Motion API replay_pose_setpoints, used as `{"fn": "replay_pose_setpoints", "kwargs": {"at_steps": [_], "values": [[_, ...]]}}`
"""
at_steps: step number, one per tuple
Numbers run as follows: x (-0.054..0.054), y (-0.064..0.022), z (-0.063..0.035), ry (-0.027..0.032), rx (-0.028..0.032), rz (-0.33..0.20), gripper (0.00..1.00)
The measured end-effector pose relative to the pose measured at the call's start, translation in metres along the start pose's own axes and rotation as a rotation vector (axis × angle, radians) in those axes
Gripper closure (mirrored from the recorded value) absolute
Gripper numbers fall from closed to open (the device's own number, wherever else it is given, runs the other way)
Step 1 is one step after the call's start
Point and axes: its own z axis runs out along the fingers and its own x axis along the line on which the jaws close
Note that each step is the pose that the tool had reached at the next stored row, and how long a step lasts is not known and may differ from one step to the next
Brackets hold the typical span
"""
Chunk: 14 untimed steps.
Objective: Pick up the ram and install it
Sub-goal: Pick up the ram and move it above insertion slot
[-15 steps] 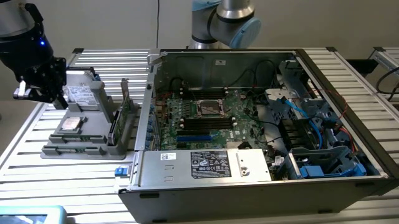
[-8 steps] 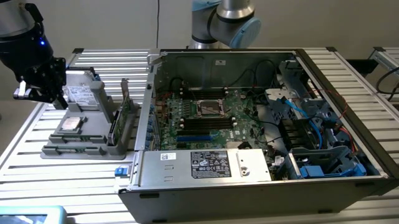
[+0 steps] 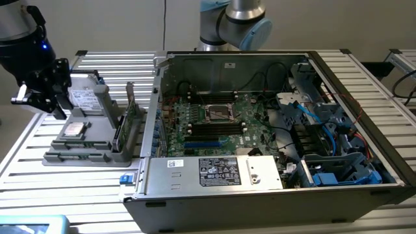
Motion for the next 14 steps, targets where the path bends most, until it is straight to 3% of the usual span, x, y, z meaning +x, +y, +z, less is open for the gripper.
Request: {"fn": "replay_pose_setpoints", "kwargs": {"at_steps": [1,14], "values": [[0.000,0.0008,0.0011,0.0001,-0.0001,-0.004,0.64],[0.007,0.0034,0.0218,0.0008,0.0000,-0.046,0.64]]}}
